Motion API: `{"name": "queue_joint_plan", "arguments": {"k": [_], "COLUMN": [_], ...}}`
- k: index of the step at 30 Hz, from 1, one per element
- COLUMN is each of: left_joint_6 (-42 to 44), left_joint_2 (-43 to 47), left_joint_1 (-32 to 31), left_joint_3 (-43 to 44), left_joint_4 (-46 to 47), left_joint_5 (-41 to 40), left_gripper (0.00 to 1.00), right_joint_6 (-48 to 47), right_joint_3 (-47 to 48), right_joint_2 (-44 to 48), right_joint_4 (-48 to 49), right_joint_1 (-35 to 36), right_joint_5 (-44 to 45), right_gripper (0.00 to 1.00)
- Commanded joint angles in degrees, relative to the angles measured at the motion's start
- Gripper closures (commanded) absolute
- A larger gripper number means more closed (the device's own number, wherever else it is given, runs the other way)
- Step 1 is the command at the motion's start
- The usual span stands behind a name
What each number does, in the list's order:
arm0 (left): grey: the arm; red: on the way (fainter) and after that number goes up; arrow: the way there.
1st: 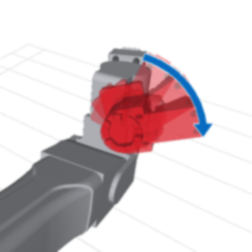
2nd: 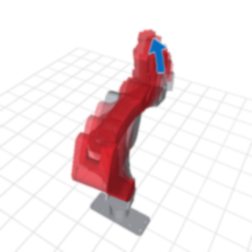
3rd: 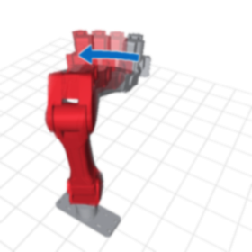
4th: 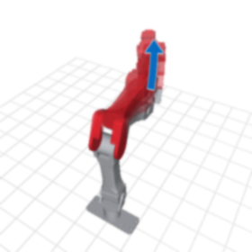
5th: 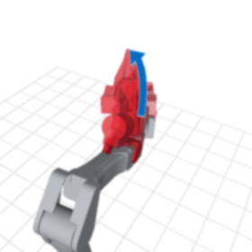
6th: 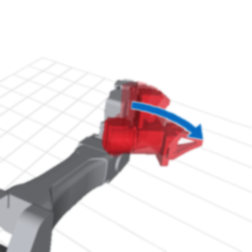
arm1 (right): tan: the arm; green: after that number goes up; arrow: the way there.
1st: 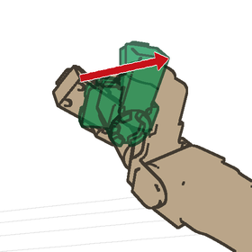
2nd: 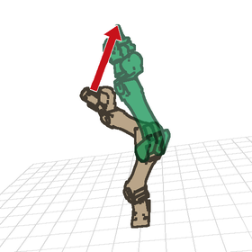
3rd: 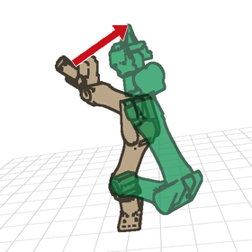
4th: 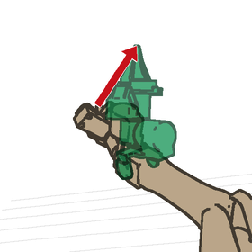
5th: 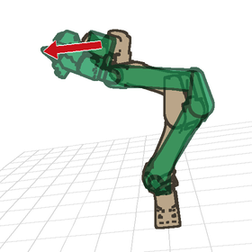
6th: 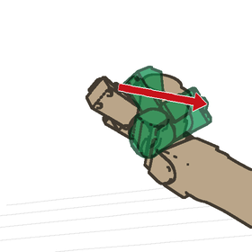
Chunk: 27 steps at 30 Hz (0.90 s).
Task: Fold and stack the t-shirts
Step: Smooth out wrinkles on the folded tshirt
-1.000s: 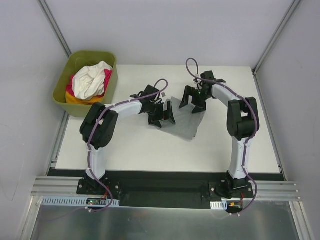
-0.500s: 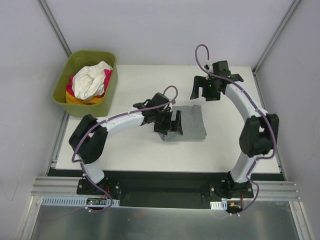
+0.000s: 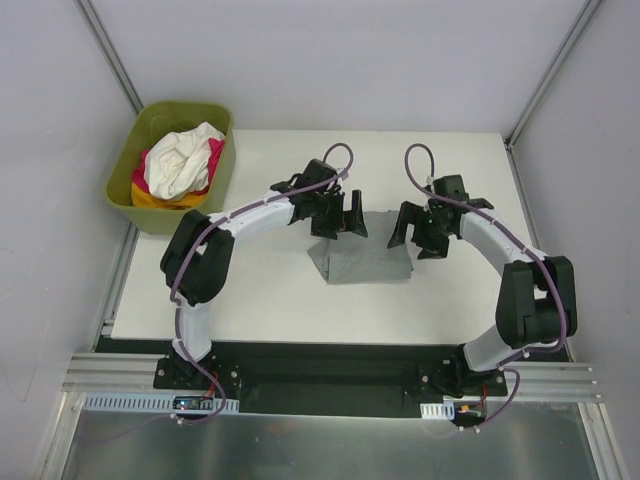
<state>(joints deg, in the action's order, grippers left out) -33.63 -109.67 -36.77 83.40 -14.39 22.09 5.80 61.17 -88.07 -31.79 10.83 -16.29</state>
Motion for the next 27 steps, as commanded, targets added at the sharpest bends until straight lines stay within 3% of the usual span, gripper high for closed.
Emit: {"name": "queue_joint_plan", "arguments": {"k": [1, 8, 14, 20, 27], "left_joint_6": [1.37, 0.23, 0.67, -1.70, -2.93], "left_joint_2": [-4.76, -7.93, -2.05, 3.67, -0.80], "left_joint_1": [-0.40, -0.40, -0.49, -0.49, -0.58], "left_joint_3": [2.47, 1.60, 0.98, -1.75, -0.26], "left_joint_4": [-0.64, -3.27, -6.52, -14.16, -16.81], "left_joint_5": [2.35, -0.19, -4.59, -15.48, -13.83], "left_gripper": [0.01, 0.01, 0.01, 0.01, 0.03], "right_joint_6": [3.51, 3.86, 2.11, 0.09, -0.71], "right_joint_3": [-0.87, -0.70, 1.41, 1.85, 2.29], "right_joint_2": [-2.18, -5.00, -4.48, -3.33, -4.39], "right_joint_4": [3.93, 3.84, 2.61, 1.03, 0.68], "right_joint_1": [-0.72, -0.99, -0.99, -0.90, -0.90], "right_joint_5": [-3.04, -3.65, -4.27, -2.60, -2.69], "right_gripper": [0.01, 0.01, 0.01, 0.01, 0.01]}}
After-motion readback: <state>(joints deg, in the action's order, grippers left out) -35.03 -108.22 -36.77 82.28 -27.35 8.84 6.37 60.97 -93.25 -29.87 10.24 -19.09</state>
